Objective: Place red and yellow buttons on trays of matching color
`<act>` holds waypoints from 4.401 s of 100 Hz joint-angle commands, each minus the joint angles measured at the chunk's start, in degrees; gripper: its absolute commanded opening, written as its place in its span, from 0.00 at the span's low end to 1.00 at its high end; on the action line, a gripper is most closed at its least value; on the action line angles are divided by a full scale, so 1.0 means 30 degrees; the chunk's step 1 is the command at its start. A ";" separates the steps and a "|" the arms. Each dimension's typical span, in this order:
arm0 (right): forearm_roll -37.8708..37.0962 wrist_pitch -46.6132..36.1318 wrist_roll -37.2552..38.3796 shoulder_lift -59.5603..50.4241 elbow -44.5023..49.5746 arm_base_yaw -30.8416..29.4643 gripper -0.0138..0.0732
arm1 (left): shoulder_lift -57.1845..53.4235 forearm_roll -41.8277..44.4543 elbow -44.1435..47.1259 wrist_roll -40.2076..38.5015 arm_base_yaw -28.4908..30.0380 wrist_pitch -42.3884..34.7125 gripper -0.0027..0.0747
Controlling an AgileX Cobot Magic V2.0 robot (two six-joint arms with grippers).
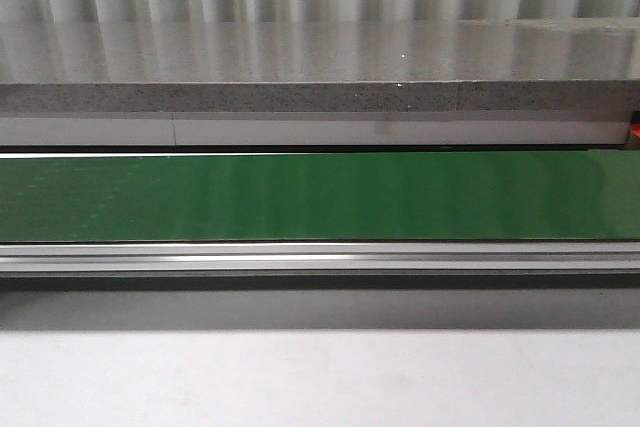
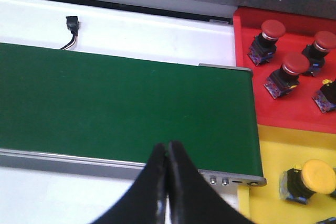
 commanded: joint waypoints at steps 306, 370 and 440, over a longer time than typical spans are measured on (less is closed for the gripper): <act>0.2991 -1.3652 -0.2565 -1.2478 1.3209 -0.1341 0.08 | 0.0133 -0.0289 -0.0500 -0.0056 -0.0130 -0.1746 0.01; 0.2991 -1.3652 -0.2565 -1.2478 1.3209 -0.1341 0.08 | -0.5571 0.6375 0.4540 -0.7428 -0.0462 -0.6022 0.01; 0.2991 -1.3652 -0.2565 -1.2478 1.3209 -0.1341 0.08 | -0.7345 0.6969 1.0313 -0.7905 -0.2121 -1.0885 0.01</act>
